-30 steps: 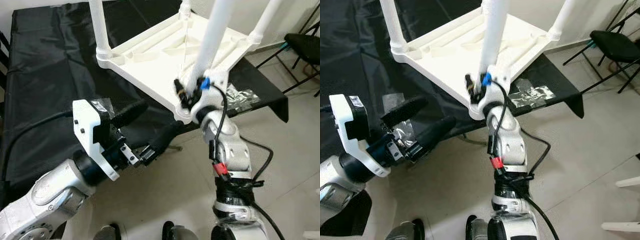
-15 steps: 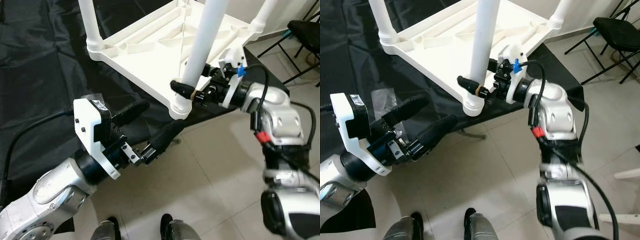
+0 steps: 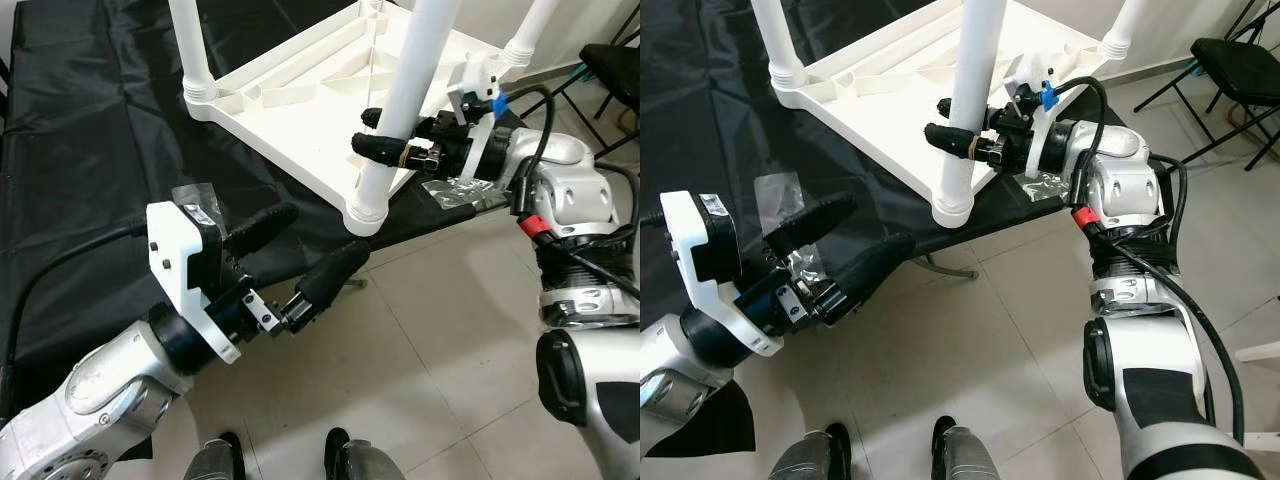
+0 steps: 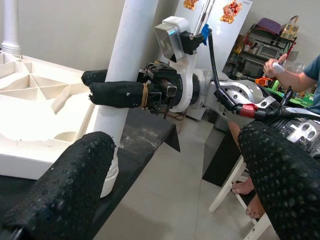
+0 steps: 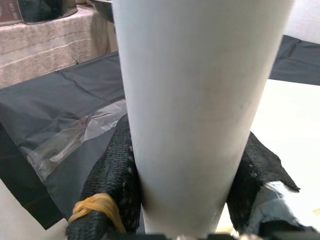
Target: Building children table
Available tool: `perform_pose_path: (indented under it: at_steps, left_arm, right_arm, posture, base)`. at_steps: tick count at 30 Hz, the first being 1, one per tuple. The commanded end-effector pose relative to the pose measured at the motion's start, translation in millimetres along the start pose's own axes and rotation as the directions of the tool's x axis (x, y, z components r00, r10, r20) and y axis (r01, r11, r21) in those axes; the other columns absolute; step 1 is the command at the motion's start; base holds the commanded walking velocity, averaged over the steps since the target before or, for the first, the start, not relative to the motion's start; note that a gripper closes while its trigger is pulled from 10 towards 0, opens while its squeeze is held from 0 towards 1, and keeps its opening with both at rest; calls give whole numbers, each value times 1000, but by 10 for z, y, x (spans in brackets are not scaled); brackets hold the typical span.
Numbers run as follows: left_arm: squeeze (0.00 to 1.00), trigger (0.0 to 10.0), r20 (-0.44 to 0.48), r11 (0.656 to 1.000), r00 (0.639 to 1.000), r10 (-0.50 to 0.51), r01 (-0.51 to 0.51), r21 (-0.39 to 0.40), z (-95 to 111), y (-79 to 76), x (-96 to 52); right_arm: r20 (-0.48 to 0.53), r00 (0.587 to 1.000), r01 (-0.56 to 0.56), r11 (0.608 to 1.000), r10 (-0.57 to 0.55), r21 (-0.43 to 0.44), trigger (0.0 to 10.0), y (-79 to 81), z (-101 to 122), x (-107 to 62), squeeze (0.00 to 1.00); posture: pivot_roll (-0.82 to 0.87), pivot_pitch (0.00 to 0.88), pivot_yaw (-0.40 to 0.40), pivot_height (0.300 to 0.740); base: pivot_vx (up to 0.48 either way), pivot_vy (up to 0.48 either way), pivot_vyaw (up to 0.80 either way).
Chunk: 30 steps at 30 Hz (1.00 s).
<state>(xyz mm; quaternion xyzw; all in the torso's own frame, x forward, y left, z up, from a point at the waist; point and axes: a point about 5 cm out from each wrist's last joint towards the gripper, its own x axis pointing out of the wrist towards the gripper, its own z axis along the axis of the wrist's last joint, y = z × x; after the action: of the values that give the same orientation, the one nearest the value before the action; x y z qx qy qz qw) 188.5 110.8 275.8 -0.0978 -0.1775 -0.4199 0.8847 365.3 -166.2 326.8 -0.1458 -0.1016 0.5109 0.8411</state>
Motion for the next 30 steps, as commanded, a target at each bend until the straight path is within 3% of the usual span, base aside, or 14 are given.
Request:
perform_pose_path:
  at_steps: [1, 5, 6, 7, 9, 17, 18, 21, 22, 23, 25, 26, 28, 30]
  left_arm:
    - [0, 10000, -6, 1000, 1000, -25, 25, -5, -7, -67, -11]
    - [0, 10000, -6, 1000, 1000, -26, 26, -4, -9, -83, -19]
    - [0, 10000, -8, 1000, 1000, -22, 22, -2, -11, -86, -28]
    - [0, 10000, -9, 1000, 1000, -19, 19, -1, -14, -87, -35]
    - [0, 10000, -8, 1000, 1000, -13, 13, 1, -12, -76, -35]
    - [0, 10000, -5, 1000, 1000, -30, 30, 0, -12, -71, -6]
    - [0, 10000, -5, 999, 999, -33, 33, 0, -13, -69, -5]
    - [0, 10000, -6, 999, 999, -33, 33, 0, -14, -61, -8]
    - [0, 10000, -5, 1000, 999, -31, 31, 0, -16, -56, -8]
    - [0, 10000, -5, 1000, 999, -31, 31, 0, -16, -56, -8]
    - [0, 10000, -4, 999, 999, -32, 32, -3, -22, -58, -4]
    - [0, 10000, -5, 999, 999, -34, 34, -5, -30, -65, 4]
    - [0, 10000, -9, 999, 999, -36, 36, -5, -37, -72, 9]
    - [0, 10000, -10, 999, 999, -36, 36, -4, -36, -69, 9]
  right_arm:
    - [-68, 998, 10, 1000, -9, 11, 0, 42, -154, -13, 0]
    - [-118, 953, 292, 952, -281, 92, 0, 193, -470, 10, 0]
    - [-144, 850, 524, 840, -507, 140, 0, 304, -659, 30, 0]
    - [-203, 649, 760, 630, -733, 158, 0, 408, -847, -61, 0]
    - [-333, 372, 928, 348, -866, 129, 0, 683, -1164, -204, 0]
    - [-358, 426, 905, 395, -831, 160, 0, 875, -1254, 131, 0]
    - [-339, 443, 896, 420, -830, 143, 4510, 841, -1205, 207, 0]
    - [-331, 461, 887, 443, -823, 132, 4510, 806, -1165, 259, 0]
    - [-311, 494, 868, 476, -812, 138, 10000, 787, -1091, 305, 0]
    - [-311, 494, 868, 476, -812, 138, 10000, 787, -1091, 305, 0]
    - [-285, 545, 838, 510, -788, 193, 10000, 777, -1014, 346, 212]
    - [-223, 612, 790, 574, -759, 215, 10000, 778, -866, 388, 1000]
    - [-35, 753, 635, 712, -657, 300, 10000, 715, -516, 400, 1000]
    - [22, 771, 609, 747, -637, 267, 10000, 658, -400, 355, 1000]
  posture:
    - [56, 321, -78, 740]
    - [66, 318, -100, 740]
    - [73, 313, -103, 740]
    - [73, 310, -104, 740]
    - [75, 304, -98, 740]
    - [67, 301, -78, 740]
    - [63, 298, -77, 740]
    - [56, 295, -75, 740]
    - [49, 296, -76, 740]
    - [49, 296, -76, 740]
    - [49, 296, -76, 740]
    - [47, 302, -75, 740]
    - [49, 309, -73, 740]
    - [44, 313, -73, 740]
  base:
    - [0, 0, 0]
    - [0, 0, 0]
    - [0, 0, 0]
    - [0, 0, 0]
    - [0, 0, 0]
    - [0, 0, 0]
    - [0, 0, 0]
    - [0, 0, 0]
    - [0, 0, 0]
    - [0, 0, 0]
    - [0, 0, 0]
    - [0, 0, 0]
    - [0, 0, 0]
    - [0, 0, 0]
